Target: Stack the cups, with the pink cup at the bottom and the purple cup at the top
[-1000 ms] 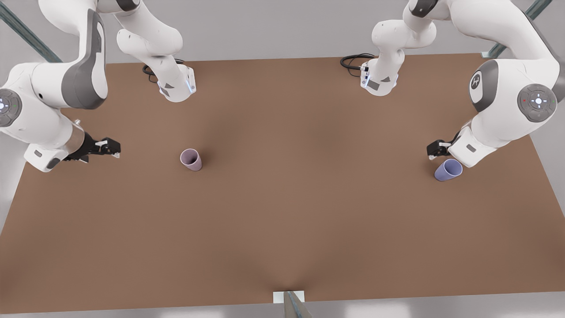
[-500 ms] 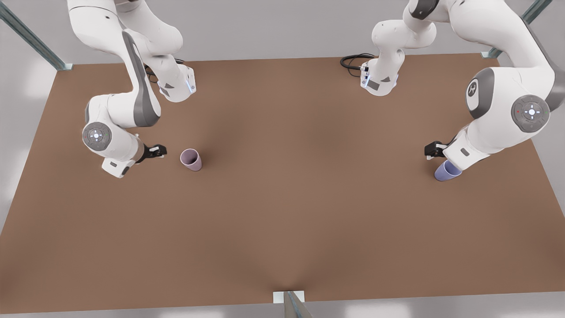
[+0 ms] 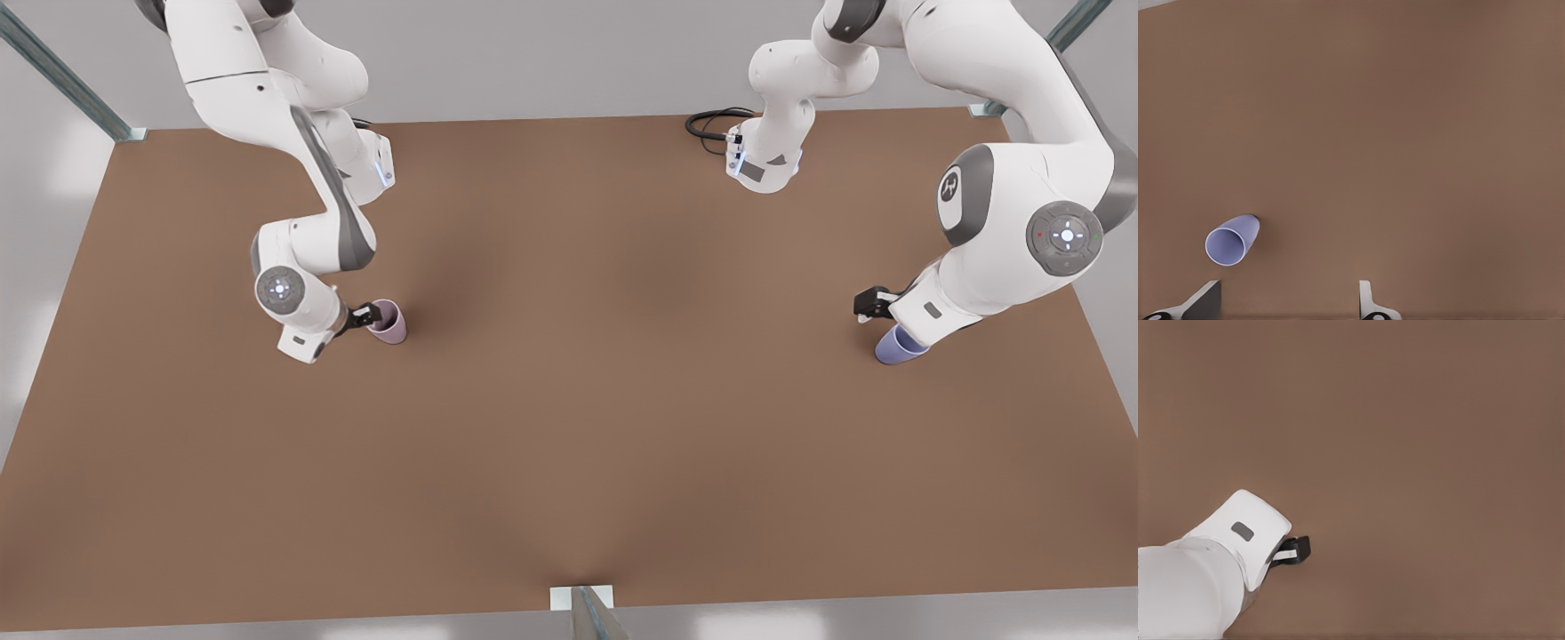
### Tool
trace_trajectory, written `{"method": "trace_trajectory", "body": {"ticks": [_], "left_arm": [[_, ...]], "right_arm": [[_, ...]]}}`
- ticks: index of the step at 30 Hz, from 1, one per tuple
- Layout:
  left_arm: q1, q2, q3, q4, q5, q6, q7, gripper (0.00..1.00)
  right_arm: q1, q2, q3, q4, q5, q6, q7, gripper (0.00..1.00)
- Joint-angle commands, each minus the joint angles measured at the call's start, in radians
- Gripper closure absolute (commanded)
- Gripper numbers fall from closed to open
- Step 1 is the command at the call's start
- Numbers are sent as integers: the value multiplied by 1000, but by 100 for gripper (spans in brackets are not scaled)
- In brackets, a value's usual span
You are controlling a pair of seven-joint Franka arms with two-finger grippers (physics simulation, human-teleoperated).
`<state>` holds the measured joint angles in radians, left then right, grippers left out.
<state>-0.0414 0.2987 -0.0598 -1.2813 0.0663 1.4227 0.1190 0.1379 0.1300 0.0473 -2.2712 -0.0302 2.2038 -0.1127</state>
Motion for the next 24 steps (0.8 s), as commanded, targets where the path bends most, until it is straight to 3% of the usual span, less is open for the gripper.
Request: {"method": "trace_trajectory", "body": {"ticks": [1, 12, 13, 16, 17, 21, 24], "left_arm": [[0, -1, 0, 0, 1, -1, 28, 0], [0, 5, 5, -1, 1, -2, 28, 0], [0, 7, 6, -1, 1, -2, 28, 0], [0, 7, 6, -1, 1, -2, 28, 0], [0, 7, 6, -1, 1, -2, 28, 0], [0, 7, 6, -1, 1, -2, 28, 0], [8, 7, 6, -1, 1, -2, 30, 0]], "right_arm": [[2, -3, 0, -11, 1, 94, 5, 0], [23, 8, 2, -90, 1, 165, 2, 0], [23, 10, 2, -88, 1, 165, 2, 7], [23, 17, 2, -110, 1, 188, 1, 8], [23, 23, 2, -111, 1, 189, 1, 16], [25, 45, 3, -111, 1, 211, 1, 25], [25, 45, 9, -110, 0, 211, 1, 50]]}}
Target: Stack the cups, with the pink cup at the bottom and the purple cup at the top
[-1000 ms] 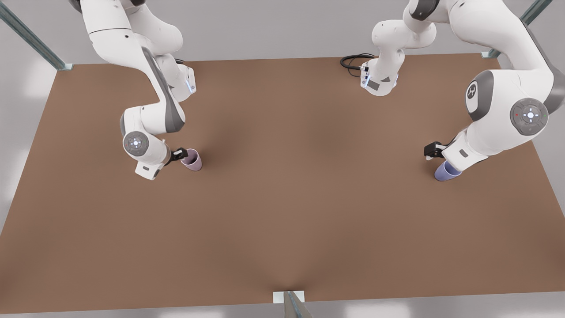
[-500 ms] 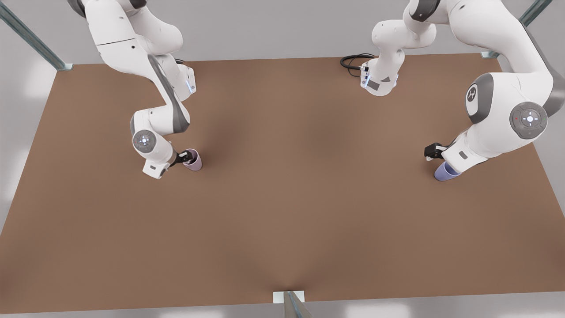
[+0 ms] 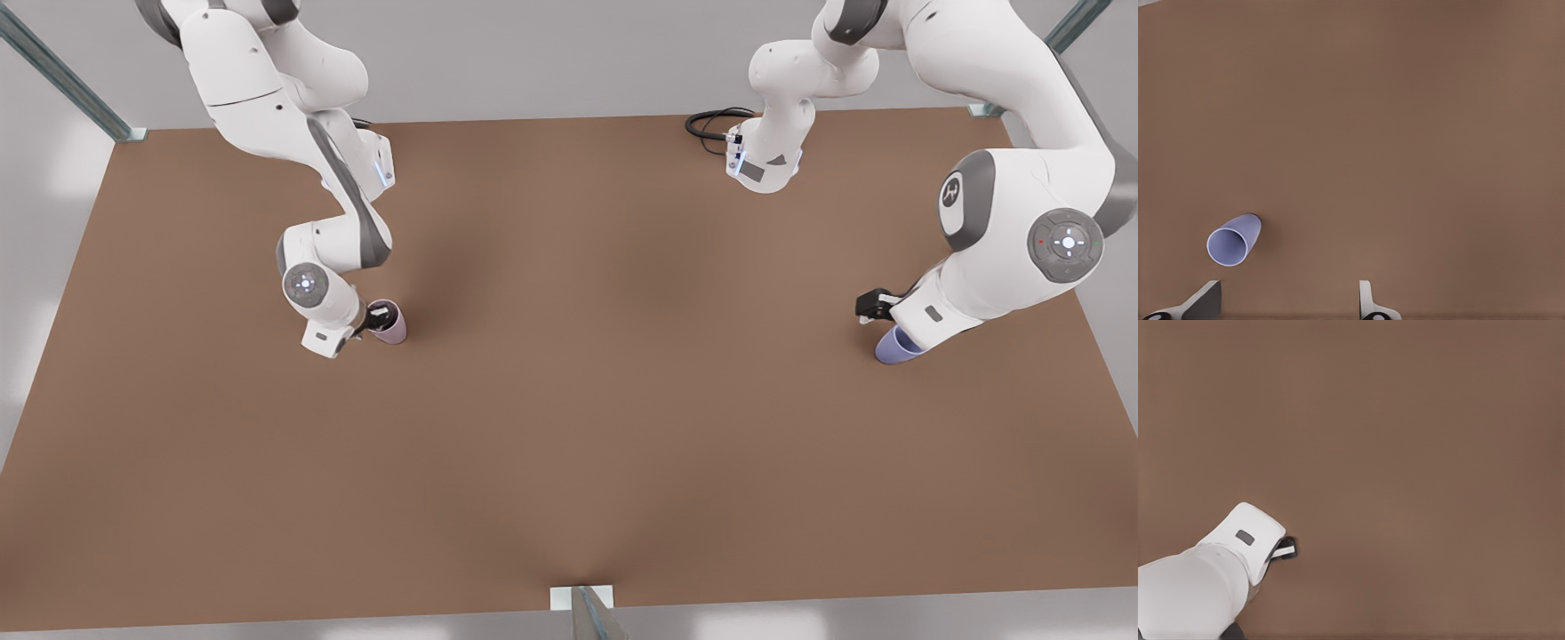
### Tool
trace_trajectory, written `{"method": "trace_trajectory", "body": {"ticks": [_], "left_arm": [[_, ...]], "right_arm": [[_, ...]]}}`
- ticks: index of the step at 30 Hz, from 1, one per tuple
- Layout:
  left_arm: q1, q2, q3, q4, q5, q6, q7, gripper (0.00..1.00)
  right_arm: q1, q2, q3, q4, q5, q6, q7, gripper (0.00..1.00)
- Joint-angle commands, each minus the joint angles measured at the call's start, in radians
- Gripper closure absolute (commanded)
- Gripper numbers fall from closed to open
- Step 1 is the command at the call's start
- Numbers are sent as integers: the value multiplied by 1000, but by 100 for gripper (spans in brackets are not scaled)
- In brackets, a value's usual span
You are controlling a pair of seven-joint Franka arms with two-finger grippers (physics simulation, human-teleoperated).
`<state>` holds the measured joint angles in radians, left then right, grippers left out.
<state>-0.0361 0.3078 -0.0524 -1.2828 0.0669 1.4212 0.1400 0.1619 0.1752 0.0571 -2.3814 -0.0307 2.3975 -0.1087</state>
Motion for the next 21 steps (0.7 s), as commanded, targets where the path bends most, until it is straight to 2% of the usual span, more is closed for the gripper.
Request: {"method": "trace_trajectory", "body": {"ticks": [1, 5, 14, 16, 18, 21], "left_arm": [[2, 5, 2, 0, -1, 2, 7, 0], [1, 7, 2, 0, -2, 7, -39, 0], [-1, -26, 3, -78, -2, 48, -43, 0], [-1, -55, 6, -132, -2, 93, -45, 0], [-1, -92, 19, -221, -2, 163, -45, 0], [-1, -88, 20, -222, -2, 165, -45, 0]], "right_arm": [[1, 0, 6, 2, 0, 17, -3, 71], [1, 1, 10, 2, 2, 15, 0, 79], [1, -62, 36, 16, 3, 0, 0, 79], [7, -72, 79, 62, 78, -26, 7, 79], [114, -63, 75, 149, 179, -58, 107, 79], [289, 52, 76, 335, 181, -83, 428, 79]]}}
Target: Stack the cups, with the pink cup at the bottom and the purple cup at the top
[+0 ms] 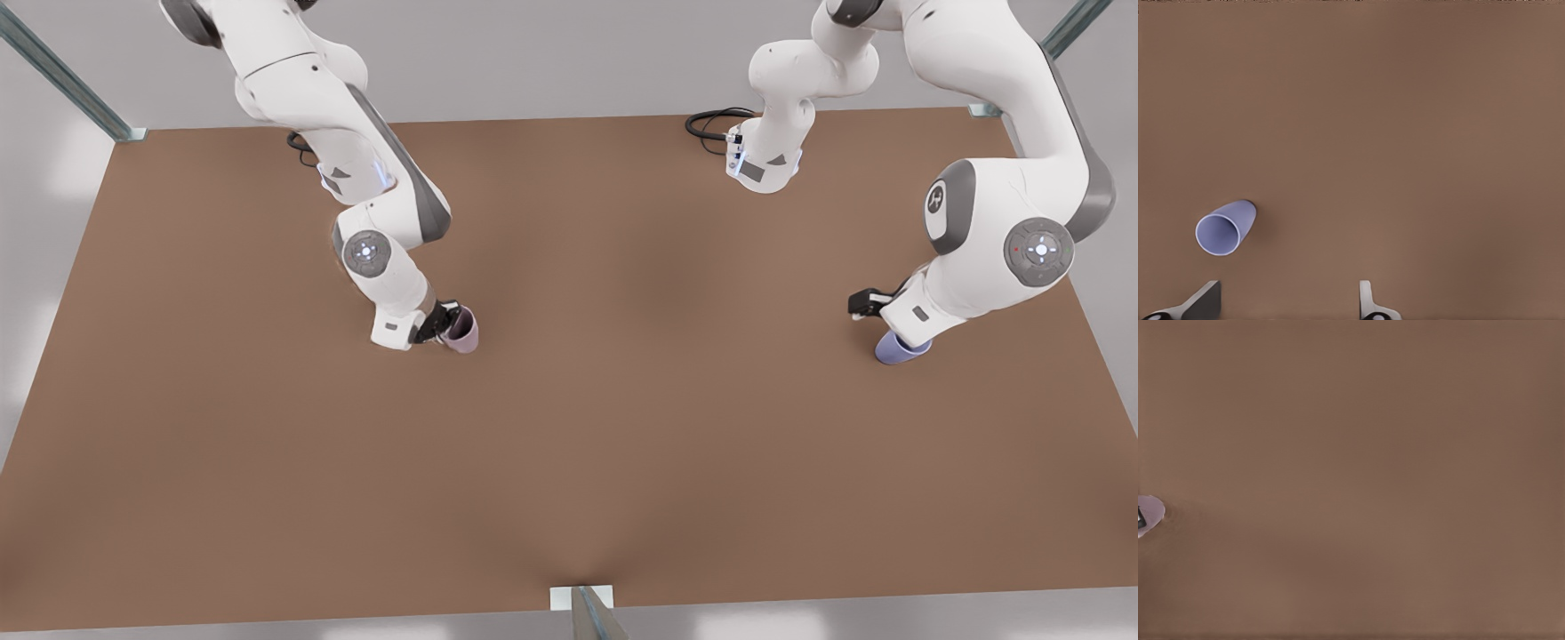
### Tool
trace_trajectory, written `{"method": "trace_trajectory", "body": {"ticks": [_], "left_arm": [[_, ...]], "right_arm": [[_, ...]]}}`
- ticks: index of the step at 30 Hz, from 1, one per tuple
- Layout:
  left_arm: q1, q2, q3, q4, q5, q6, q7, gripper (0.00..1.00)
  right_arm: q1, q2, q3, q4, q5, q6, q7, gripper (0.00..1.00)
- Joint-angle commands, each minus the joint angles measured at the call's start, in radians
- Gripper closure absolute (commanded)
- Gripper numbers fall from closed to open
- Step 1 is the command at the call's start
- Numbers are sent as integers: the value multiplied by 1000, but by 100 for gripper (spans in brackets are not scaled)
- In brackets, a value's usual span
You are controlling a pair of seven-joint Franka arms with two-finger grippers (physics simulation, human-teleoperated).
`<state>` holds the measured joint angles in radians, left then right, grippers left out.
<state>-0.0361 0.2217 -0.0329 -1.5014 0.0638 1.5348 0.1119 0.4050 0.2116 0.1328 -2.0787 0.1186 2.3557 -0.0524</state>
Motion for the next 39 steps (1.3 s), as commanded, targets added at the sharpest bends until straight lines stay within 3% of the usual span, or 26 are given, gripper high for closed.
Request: {"method": "trace_trajectory", "body": {"ticks": [1, 3, 5, 11, 17, 28, 30, 31, 39], "left_arm": [[-1, -1, 1, -3, 1, 51, -17, 0], [-1, 2, 5, -3, 1, 51, -18, 0], [-1, 10, 28, -5, 1, 74, -17, 0], [-1, -8, 166, -264, -4, 361, 22, 0], [-1, -2, 218, -496, -10, 677, 75, 0], [-1, 39, 298, -586, -10, 800, 187, 0], [-1, 44, 303, -589, -10, 797, 187, 0], [-1, 48, 306, -602, -10, 798, 187, 0], [-1, 76, 311, -640, -10, 795, 186, 0]], "right_arm": [[90, 78, -1, 118, 39, -44, 450, 79], [210, 279, -2, 405, 49, -56, 675, 79], [281, 439, -7, 660, 42, -196, 816, 79], [440, 811, -119, 1170, -7, -270, 1103, 79], [460, 828, -125, 1178, -43, -285, 1171, 79], [468, 865, -127, 1194, -42, -263, 1169, 79], [468, 864, -128, 1197, -34, -273, 1169, 41], [468, 864, -127, 1197, -34, -265, 1169, 30], [465, 825, -134, 1183, -33, -311, 1160, 24]]}}
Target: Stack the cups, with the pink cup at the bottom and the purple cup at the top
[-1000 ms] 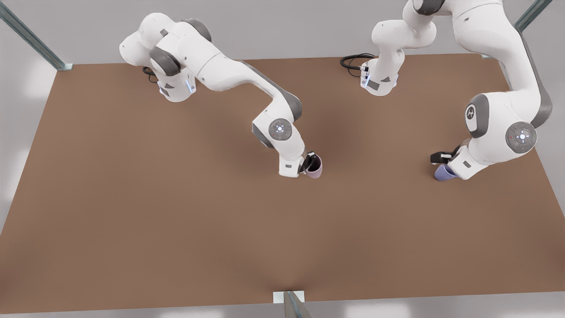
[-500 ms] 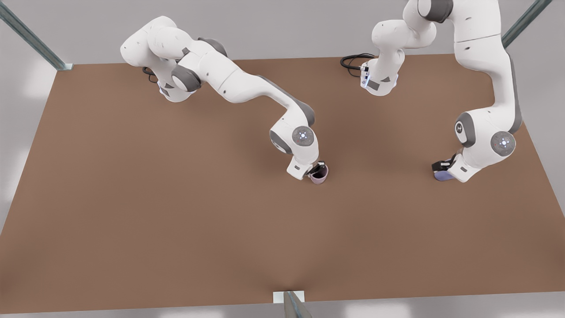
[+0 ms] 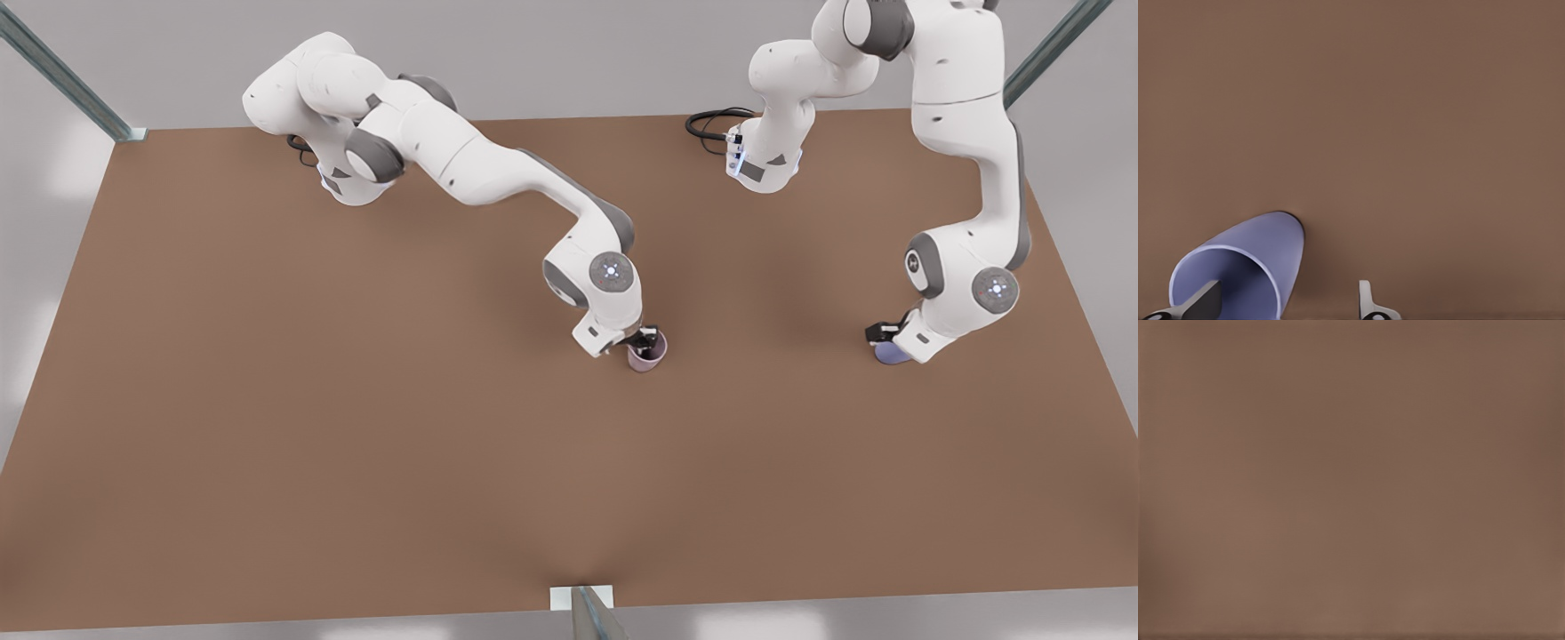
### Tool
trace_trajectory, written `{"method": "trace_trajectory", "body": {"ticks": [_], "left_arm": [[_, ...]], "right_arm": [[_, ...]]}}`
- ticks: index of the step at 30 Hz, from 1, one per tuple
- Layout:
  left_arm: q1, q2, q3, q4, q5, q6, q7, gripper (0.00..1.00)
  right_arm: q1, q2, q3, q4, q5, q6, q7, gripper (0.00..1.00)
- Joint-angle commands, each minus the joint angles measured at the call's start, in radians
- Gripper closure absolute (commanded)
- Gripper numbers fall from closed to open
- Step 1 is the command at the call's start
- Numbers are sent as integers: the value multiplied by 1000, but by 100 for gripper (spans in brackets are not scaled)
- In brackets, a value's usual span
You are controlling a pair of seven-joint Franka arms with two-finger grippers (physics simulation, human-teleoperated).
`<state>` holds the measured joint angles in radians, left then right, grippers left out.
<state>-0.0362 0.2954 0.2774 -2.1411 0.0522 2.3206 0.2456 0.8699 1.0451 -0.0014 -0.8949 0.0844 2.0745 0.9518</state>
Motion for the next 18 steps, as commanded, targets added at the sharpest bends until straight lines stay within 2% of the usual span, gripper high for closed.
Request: {"method": "trace_trajectory", "body": {"ticks": [1, 5, 7, 8, 10, 11, 12, 13, 14, 17, 18], "left_arm": [[1, 7, 0, 0, 2, 11, 52, 0], [1, 21, 3, 0, 2, 11, 52, 0], [1, 25, 5, 0, 2, 8, 52, 0], [1, 27, 16, 0, 2, 5, 52, 0], [1, 27, 17, -8, 2, 0, 54, 0], [1, 25, 25, -14, 2, 0, 54, 0], [1, 25, 25, -16, 2, -1, 54, 0], [1, 22, 26, -16, 2, -10, 52, 0], [1, 21, 32, -19, 2, -18, 52, 0], [1, 25, 32, -25, 2, -7, 52, 0], [1, 28, 32, -25, 0, -3, 52, 7]], "right_arm": [[-3, -16, 1, -1, 2, -30, 156, 24], [-8, -80, 0, -24, 29, -54, 154, 23], [-66, -284, -15, -218, 31, -59, 10, 6], [-115, -423, -43, -343, 31, -92, -74, 0], [-271, -672, -52, -573, 18, -138, -304, 0], [-334, -723, -54, -582, 17, -210, -373, 0], [-465, -810, -55, -598, 15, -312, -464, 0], [-569, -890, -65, -647, 2, -340, -720, 0], [-664, -922, -68, -641, -25, -379, -876, 0], [-696, -899, -152, -605, -118, -459, -992, 0], [-736, -893, -154, -588, -110, -467, -992, 0]]}}
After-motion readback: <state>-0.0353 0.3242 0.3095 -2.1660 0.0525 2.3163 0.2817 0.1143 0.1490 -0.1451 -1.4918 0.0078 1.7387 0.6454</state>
